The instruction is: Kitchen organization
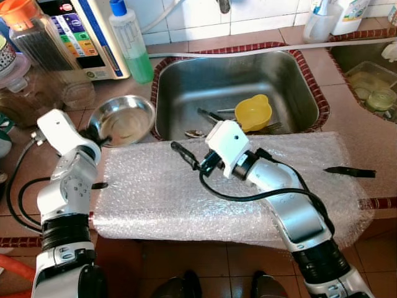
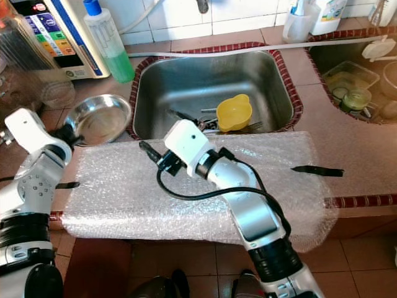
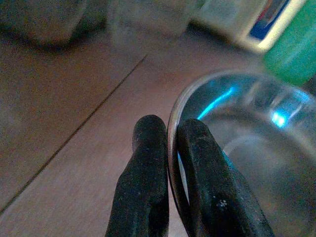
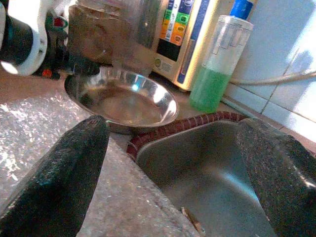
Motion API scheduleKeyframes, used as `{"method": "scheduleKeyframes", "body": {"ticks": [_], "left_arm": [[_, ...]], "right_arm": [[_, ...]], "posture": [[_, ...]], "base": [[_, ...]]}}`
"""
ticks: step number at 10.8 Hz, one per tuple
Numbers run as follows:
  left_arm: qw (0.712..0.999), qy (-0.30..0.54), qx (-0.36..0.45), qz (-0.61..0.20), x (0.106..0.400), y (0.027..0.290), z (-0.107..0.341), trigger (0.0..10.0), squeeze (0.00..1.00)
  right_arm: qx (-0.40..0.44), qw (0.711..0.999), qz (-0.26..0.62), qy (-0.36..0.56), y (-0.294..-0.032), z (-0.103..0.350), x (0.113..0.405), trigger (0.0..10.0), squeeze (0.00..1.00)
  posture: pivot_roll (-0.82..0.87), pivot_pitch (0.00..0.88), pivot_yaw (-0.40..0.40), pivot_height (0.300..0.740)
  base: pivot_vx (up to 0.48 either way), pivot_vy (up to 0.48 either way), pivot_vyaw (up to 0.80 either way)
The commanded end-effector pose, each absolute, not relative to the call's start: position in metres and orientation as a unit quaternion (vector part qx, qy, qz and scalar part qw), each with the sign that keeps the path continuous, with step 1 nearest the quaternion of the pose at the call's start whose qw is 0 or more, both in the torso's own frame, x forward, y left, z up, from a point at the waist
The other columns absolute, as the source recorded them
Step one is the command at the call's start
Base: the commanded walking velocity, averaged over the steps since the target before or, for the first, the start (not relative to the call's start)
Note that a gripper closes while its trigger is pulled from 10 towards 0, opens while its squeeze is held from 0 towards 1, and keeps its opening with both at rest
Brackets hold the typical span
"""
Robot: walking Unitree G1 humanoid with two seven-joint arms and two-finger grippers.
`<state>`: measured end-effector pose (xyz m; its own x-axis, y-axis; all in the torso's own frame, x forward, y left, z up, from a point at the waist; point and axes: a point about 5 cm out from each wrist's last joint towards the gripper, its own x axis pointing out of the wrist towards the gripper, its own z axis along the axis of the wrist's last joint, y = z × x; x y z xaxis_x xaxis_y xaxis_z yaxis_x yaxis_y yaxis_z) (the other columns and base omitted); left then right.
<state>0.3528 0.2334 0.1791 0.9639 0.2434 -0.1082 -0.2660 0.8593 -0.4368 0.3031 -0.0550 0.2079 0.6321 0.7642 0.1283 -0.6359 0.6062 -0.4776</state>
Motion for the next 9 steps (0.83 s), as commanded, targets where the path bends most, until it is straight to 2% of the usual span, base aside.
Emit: {"method": "scheduleKeyframes", "body": {"ticks": [1, 6, 7, 9], "left_arm": [[0.967, -0.043, -0.223, 0.114, 0.351, 0.234, 0.202, 0.0, 0.0], [0.973, -0.091, -0.195, 0.08, 0.35, 0.227, 0.212, 0.0, 0.0], [0.973, -0.138, -0.174, 0.058, 0.349, 0.223, 0.226, 0.0, 0.0], [0.973, -0.166, -0.157, 0.031, 0.347, 0.218, 0.233, 0.0, 0.0]], "right_arm": [[-0.197, 0.881, 0.396, -0.17, -0.054, 0.212, 0.305, 10.0, 0.0], [-0.192, 0.895, 0.364, -0.173, -0.067, 0.218, 0.317, 10.0, 0.0], [-0.175, 0.914, 0.323, -0.174, -0.075, 0.222, 0.326, 10.0, 0.0], [-0.115, 0.945, 0.257, -0.169, -0.093, 0.226, 0.339, 10.0, 0.0]], "posture": [[-0.16, 0.189, 0.197, 0.74], [-0.16, 0.184, 0.192, 0.74], [-0.15, 0.182, 0.191, 0.74], [-0.15, 0.182, 0.19, 0.74]], "base": [[0.0, 0.0, 0.0], [0.0, 0.0, 0.0], [0.0, 0.0, 0.0], [0.0, 0.0, 0.0]]}}
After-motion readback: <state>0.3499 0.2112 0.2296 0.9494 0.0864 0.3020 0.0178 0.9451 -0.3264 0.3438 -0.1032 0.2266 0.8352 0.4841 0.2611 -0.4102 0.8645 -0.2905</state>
